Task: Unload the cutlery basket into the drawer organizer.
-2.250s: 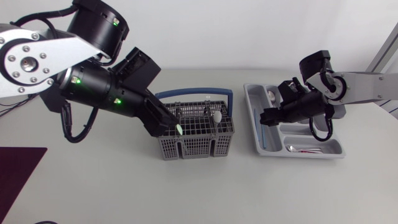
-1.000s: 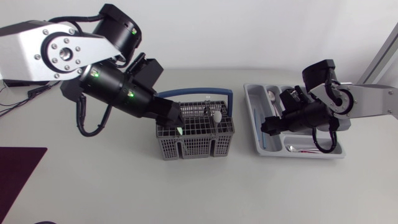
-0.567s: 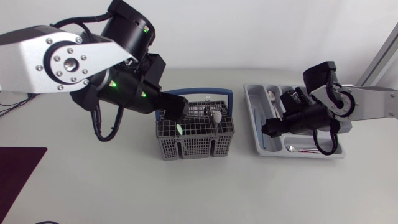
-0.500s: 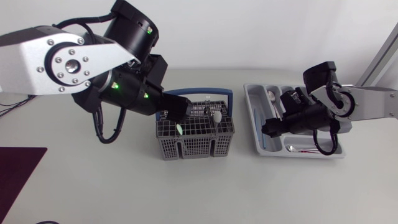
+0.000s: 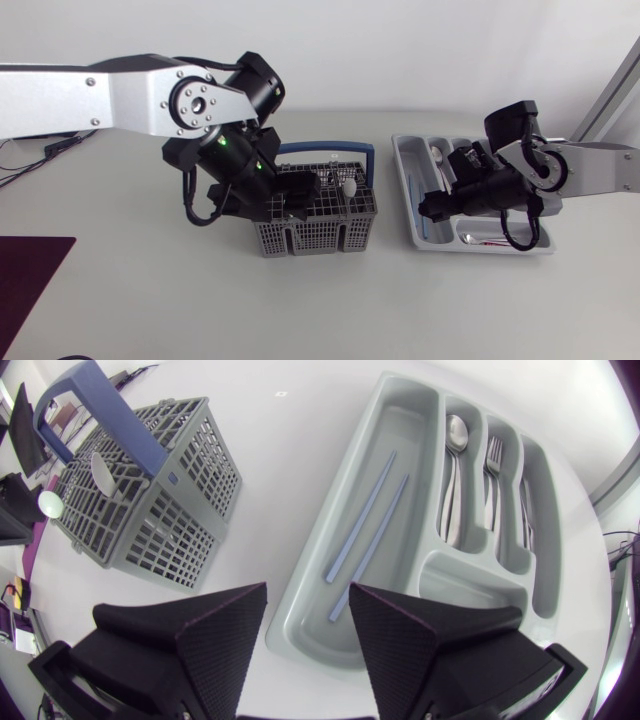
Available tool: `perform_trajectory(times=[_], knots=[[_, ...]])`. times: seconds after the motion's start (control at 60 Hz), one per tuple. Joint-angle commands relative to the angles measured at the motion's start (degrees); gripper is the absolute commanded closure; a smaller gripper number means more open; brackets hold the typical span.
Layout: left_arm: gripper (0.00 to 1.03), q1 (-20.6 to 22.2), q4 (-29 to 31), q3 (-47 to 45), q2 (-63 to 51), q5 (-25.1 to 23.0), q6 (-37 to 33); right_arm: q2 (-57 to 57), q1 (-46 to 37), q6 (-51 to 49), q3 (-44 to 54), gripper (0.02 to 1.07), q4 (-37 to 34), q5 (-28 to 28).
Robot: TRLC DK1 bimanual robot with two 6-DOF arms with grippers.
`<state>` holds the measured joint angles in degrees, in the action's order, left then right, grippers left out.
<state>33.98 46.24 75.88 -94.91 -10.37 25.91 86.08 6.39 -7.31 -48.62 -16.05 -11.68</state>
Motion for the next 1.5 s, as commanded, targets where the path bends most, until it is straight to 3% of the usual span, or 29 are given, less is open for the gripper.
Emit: perform_trajectory(times=[0.0,0.3,0.583,0.65,0.75,0.917,0.983,1.267,1.333,1.483], knots=[[0.12,-1.63,0.61,2.79,-1.41,-1.58,2.65,-0.39,0.46,-0.42,1.78,0.46,0.85,0.61],[0.17,-1.90,0.34,4.98,-3.96,-2.72,3.36,0.05,0.20,-0.69,1.42,0.46,1.11,0.61],[0.44,-3.39,0.34,5.95,-4.40,-3.60,5.64,0.58,0.02,-0.86,1.86,0.46,2.08,0.61],[0.44,-3.39,0.52,6.13,-4.40,-3.60,5.91,0.58,0.02,-0.86,1.86,0.46,2.17,0.61],[0.54,-3.65,0.70,6.04,-4.67,-4.22,6.17,0.58,0.02,-0.77,1.95,0.46,2.17,0.61],[0.54,-3.74,2.19,6.48,-5.02,-5.98,6.26,0.58,0.02,-0.77,2.30,0.46,2.52,0.61],[0.61,-3.74,2.63,6.48,-5.11,-6.33,6.26,0.58,0.02,-0.77,2.39,0.46,2.52,0.61],[0.62,-4.01,2.98,6.65,-5.37,-6.33,6.08,-0.04,0.29,-0.60,2.65,0.46,2.43,0.61],[0.69,-4.27,2.89,6.74,-5.63,-6.33,6.17,-0.21,0.29,-0.60,2.74,0.46,2.43,0.61],[0.72,-4.45,2.98,6.39,-5.90,-6.33,6.08,-0.65,0.29,-0.60,2.92,0.46,2.34,0.61]])
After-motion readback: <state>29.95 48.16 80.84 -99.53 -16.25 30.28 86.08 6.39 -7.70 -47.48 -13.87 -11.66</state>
